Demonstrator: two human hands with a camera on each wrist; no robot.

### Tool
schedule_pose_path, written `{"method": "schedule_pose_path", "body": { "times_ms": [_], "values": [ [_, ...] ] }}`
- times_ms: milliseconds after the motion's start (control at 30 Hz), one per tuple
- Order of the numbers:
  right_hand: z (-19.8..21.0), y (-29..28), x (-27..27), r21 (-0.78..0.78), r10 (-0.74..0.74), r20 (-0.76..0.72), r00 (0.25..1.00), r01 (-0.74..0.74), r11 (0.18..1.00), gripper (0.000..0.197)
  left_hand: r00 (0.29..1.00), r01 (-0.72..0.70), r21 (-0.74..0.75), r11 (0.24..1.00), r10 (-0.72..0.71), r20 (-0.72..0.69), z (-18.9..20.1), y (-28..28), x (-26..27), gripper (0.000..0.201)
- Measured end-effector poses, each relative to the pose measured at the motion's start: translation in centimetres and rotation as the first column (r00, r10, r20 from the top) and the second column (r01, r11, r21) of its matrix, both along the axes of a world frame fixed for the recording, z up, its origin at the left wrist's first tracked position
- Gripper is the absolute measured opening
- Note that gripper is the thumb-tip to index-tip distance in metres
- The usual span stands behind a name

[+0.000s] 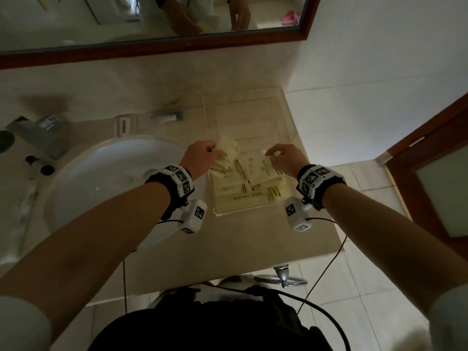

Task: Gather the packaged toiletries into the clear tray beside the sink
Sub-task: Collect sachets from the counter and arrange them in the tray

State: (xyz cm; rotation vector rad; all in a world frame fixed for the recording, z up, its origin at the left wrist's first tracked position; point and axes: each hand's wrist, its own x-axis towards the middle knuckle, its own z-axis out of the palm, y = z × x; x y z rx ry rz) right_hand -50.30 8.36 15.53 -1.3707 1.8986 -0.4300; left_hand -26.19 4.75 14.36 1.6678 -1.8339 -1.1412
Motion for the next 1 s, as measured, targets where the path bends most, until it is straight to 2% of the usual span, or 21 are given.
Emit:
{"method": "schedule_pose_path", "body": {
  "times_ms": [133,233,333,367,467,533,667,733,833,1000],
  "values": [
    [-0.7,0.2,-0.8,0.062,0.085,-0.13,0.988,-0.078,0.995,0.029,1.0,-0.009,0.005,1.0,0.009,-0.026,0.0,-0.1,-1.1,0.008],
    [-1.1,0.4,-0.7,0.095,0.193,-0.255,0.948,-0.174,0.98,0.032,0.999,-0.016,0.015,1.0,0.016,-0.036,-0.3,0.1,-1.9,0.01],
    [-1.4,0.4,-0.4,0.113,0.272,-0.332,0.903,-0.248,0.962,0.039,0.999,-0.019,0.033,0.999,0.02,-0.039,-0.9,0.1,-2.2,0.045],
    [-1.5,0.4,-0.4,0.12,0.3,-0.356,0.885,-0.275,0.954,0.041,0.999,-0.018,0.034,0.999,0.019,-0.037,-1.0,0.2,-2.3,0.048],
    [-1.7,0.3,-0.2,0.145,0.367,-0.421,0.83,-0.337,0.93,0.043,0.999,-0.032,0.021,0.999,0.032,-0.025,-0.5,0.3,-2.6,0.034],
    [-1.8,0.2,-0.3,0.154,0.368,-0.419,0.83,-0.334,0.93,0.041,0.999,-0.045,0.006,0.999,0.046,-0.017,-0.2,0.4,-2.6,0.022],
    [-1.9,-0.3,-0.8,0.133,0.263,-0.269,0.927,-0.235,0.963,0.034,0.999,-0.053,-0.002,0.999,0.053,-0.002,0.0,0.3,-2.4,0.019],
    [-1.9,-0.5,-1.0,0.124,0.242,-0.225,0.944,-0.218,0.968,0.031,0.998,-0.057,0.0,0.998,0.057,-0.004,0.0,0.3,-2.2,0.016],
    [-2.1,-0.6,-1.1,0.146,0.278,-0.227,0.933,-0.25,0.957,0.029,0.998,-0.064,0.01,0.998,0.064,-0.007,-0.2,0.3,-2.0,0.017],
    [-2.6,-0.7,-1.0,0.126,0.364,-0.339,0.867,-0.342,0.931,0.036,0.999,-0.05,0.034,0.998,0.051,-0.014,-0.6,0.3,-1.9,0.032]
  ]
}}
